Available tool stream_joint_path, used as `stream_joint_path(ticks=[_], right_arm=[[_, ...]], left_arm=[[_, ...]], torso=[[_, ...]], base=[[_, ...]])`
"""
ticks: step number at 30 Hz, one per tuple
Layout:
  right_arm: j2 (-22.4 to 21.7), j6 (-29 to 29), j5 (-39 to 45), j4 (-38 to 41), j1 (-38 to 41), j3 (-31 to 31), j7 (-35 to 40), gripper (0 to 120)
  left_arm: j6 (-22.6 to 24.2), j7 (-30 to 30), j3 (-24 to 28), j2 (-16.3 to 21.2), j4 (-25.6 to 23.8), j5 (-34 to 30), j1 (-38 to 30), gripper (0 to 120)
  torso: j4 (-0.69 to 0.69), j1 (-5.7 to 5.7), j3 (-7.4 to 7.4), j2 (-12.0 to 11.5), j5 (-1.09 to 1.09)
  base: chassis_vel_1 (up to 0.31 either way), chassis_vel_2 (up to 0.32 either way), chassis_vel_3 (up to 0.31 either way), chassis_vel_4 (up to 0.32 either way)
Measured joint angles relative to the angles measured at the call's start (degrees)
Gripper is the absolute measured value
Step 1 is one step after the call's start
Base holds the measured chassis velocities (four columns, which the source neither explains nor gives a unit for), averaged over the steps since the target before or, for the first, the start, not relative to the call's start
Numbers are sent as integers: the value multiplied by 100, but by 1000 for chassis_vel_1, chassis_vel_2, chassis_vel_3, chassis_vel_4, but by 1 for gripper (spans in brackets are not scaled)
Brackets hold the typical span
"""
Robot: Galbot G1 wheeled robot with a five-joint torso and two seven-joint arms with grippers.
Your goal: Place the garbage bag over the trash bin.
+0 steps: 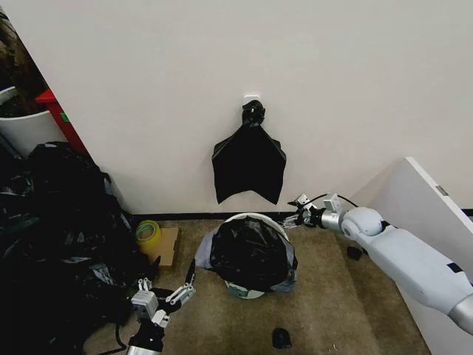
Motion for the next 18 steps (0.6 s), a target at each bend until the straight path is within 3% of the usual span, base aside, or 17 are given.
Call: stream_joint_path(ticks=[2, 3, 8, 10, 12, 15, 16, 18], right_arm=[[37, -6, -1, -33, 29, -31, 0, 96], [49, -11, 0, -51, 61, -59, 1, 91], [11, -37, 60, -51, 97, -74, -19, 78], [48, -69, -17, -84, 130, -229, -123, 60], [81, -71, -46, -92, 143, -254, -133, 55], [140, -87, -58, -142, 182, -312, -156, 41], [140, -87, -58, -142, 182, -312, -156, 41], [143, -86, -59, -169, 230, -348, -167, 32]], left_arm=[[-3, 0, 0, 2, -2, -3, -2, 100], [-4, -1, 3, 6, -8, -7, -11, 100], [-6, -1, 18, 8, -24, -12, -19, 100], [-15, 0, 59, -14, -15, -16, -40, 100], [-16, 0, 70, -28, -14, -16, -45, 100], [-15, 0, 80, -48, -10, -15, -48, 100], [-15, 0, 80, -48, -10, -15, -48, 100], [-17, 0, 84, -59, 4, -15, -46, 100]], torso=[[2, 0, -1, 0, 0], [1, 0, -1, 0, -11], [0, 0, -1, 0, -4], [-2, -1, -1, 0, -3], [-2, -1, -2, 0, -10], [1, 0, 0, -1, 2], [1, 0, 0, -1, 2], [1, 0, -1, 0, -10]], base=[[0, 0, 0, 0], [0, 0, 0, 0], [0, 0, 0, 0], [0, 0, 0, 0], [0, 0, 0, 0], [0, 0, 0, 0], [0, 0, 0, 0], [0, 0, 0, 0]])
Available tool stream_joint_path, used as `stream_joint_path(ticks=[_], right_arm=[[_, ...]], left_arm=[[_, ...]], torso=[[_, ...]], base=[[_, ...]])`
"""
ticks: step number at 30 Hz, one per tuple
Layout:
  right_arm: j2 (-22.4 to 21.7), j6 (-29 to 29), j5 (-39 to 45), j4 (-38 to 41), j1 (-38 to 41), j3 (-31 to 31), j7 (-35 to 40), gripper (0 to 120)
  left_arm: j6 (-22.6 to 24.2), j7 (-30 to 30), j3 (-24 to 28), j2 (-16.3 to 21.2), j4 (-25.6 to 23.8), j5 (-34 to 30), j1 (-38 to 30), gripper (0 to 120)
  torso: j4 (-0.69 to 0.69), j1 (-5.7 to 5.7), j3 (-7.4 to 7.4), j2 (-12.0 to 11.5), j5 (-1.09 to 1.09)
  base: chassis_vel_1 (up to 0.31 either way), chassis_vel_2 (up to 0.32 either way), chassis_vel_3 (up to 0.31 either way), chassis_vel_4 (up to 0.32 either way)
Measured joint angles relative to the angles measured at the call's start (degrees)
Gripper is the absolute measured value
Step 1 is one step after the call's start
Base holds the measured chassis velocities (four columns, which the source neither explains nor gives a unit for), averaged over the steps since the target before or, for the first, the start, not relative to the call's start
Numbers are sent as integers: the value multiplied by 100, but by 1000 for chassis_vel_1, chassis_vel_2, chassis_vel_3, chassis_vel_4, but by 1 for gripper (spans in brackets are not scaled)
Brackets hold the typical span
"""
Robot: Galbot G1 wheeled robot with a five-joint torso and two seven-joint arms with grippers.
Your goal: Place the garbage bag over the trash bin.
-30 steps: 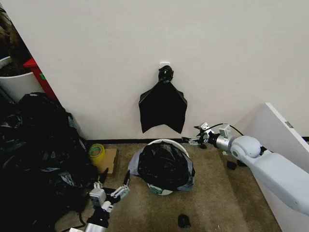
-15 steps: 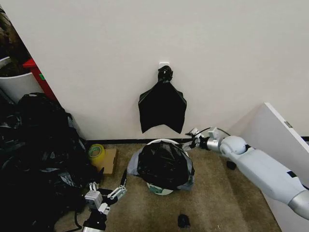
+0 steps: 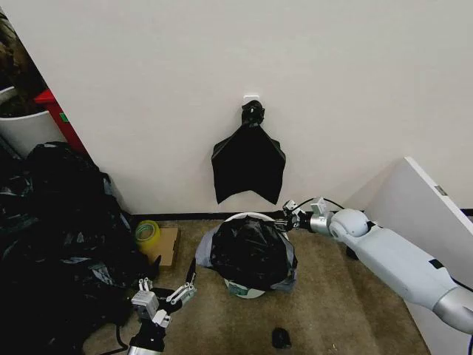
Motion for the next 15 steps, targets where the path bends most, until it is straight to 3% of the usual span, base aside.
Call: stream_joint_path(ticks=[5, 9, 15], right_arm=[[17, 0, -5, -5, -29, -4, -11, 12], [16, -18, 38, 52, -116, 31, 7, 4], [-87, -173, 350, 350, -349, 153, 388, 4]], left_arm=[[-6, 0, 31, -21, 20, -2, -6, 100], [-6, 0, 58, -24, 28, -6, -31, 100], [2, -12, 76, -32, 43, -39, -57, 100]], torso=[[-1, 0, 0, 0, 3], [-1, 0, -1, 0, 4], [-1, 0, 0, 0, 5]], base=[[0, 0, 0, 0], [0, 0, 0, 0], [0, 0, 0, 0]])
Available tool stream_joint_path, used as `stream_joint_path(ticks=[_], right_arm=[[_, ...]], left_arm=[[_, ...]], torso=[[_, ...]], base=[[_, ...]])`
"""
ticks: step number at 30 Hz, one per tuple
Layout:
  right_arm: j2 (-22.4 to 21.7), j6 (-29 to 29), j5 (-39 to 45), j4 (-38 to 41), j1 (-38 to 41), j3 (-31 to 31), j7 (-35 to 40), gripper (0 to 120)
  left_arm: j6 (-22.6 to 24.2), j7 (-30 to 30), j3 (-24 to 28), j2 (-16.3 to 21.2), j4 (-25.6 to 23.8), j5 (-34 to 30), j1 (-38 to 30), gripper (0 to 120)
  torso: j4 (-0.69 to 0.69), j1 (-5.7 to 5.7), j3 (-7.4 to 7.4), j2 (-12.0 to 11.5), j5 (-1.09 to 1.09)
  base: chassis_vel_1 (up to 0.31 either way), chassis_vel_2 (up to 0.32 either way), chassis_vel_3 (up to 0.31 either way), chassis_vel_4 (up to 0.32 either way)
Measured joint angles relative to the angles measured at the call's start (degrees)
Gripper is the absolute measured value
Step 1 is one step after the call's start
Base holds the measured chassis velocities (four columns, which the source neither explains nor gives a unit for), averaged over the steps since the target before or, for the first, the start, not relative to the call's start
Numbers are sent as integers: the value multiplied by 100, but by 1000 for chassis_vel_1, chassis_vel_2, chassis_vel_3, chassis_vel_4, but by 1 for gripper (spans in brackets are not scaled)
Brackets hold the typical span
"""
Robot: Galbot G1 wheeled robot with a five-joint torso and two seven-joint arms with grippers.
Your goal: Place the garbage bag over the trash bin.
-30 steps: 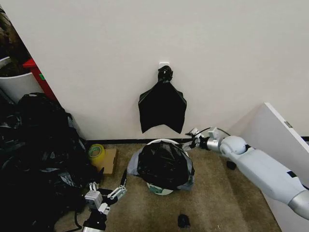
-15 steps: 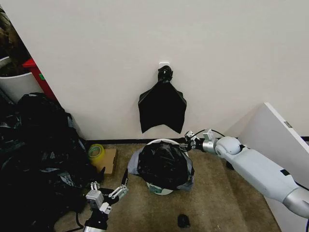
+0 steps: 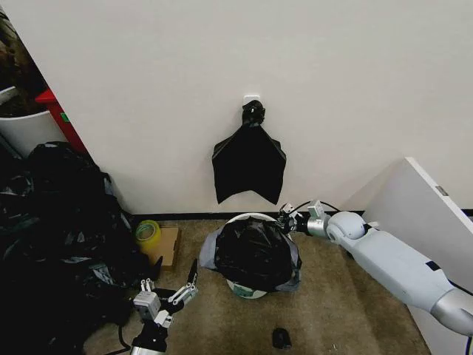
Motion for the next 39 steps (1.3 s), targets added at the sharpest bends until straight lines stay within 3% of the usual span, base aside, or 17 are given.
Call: stream_joint_path(ticks=[5, 8, 13, 16, 25, 39], right_arm=[[-95, -303, 387, 349, -236, 184, 506, 4], [-237, -666, 1120, 955, -542, 454, 1554, 3], [-340, -755, 1570, 1375, -782, 608, 2402, 3], [-370, -816, 1925, 1885, -1173, 859, 3414, 2], [206, -766, 2365, 2815, -2383, 1929, 5433, 2], [808, -219, 2258, 3546, -3137, 2299, 6452, 2]], left_arm=[[7, -12, 7, -5, 0, -60, -9, 100], [33, -27, 25, 10, -19, -134, -32, 100], [52, -43, 26, 43, -28, -177, -74, 100], [113, -74, 35, 96, -54, -279, -138, 100], [190, -121, 94, 156, -167, -320, -196, 100], [253, -182, 11, 215, -272, -451, -191, 100]], torso=[[0, 0, 1, 0, 1], [0, 0, 0, 0, -1], [1, 0, 0, 0, -1], [0, 0, 0, 0, 1], [-1, 0, 0, 0, 0], [2, 0, 0, 0, -1]], base=[[0, 0, 0, 0], [0, 0, 0, 0], [0, 0, 0, 0], [0, 0, 0, 0], [0, 0, 0, 0], [0, 0, 0, 0]])
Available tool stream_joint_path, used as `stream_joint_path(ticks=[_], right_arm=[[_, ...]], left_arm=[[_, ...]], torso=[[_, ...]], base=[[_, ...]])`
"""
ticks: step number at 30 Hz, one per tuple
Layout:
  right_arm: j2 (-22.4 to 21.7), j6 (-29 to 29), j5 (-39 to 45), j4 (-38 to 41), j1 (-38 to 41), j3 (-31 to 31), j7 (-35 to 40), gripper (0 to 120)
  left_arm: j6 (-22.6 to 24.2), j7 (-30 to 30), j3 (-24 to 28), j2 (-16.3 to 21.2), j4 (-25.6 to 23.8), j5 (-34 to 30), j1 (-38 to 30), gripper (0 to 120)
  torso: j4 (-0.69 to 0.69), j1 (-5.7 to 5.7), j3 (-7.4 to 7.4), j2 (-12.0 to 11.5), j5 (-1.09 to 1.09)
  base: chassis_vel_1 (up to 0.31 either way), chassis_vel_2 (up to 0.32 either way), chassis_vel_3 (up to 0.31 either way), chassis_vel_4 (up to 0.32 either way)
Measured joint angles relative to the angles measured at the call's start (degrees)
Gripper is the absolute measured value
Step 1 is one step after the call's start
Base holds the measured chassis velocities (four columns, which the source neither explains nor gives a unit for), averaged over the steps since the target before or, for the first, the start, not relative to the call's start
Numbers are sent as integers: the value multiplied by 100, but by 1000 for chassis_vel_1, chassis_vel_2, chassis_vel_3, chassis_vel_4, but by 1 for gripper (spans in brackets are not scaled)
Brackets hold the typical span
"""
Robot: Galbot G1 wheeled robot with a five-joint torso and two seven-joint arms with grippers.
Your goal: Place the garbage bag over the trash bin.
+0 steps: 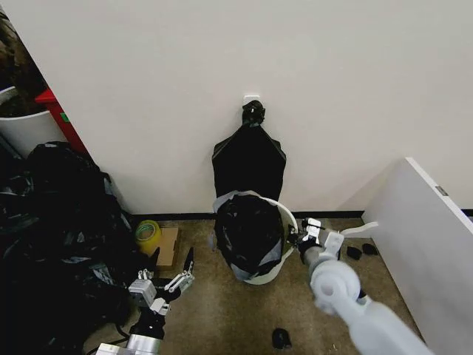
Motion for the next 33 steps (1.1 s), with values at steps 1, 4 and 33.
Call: stream_joint_path(ticks=[1, 4, 33], right_arm=[[65, 75, -41, 58, -59, 3, 105, 2], [233, 218, -153, 166, -189, 2, 376, 2], [1293, 1150, -1777, -28, -1259, -388, 517, 26]], left_arm=[[6, -6, -8, 4, -3, -10, -1, 100], [23, -30, -24, 5, -11, -39, -6, 100], [99, -93, 137, -86, 8, -65, -72, 100]], torso=[[-1, 0, 0, 0, 0], [-1, 0, 0, 0, 0], [-1, 0, 0, 0, 1]], base=[[0, 0, 0, 0], [0, 0, 0, 0], [0, 0, 0, 0]])
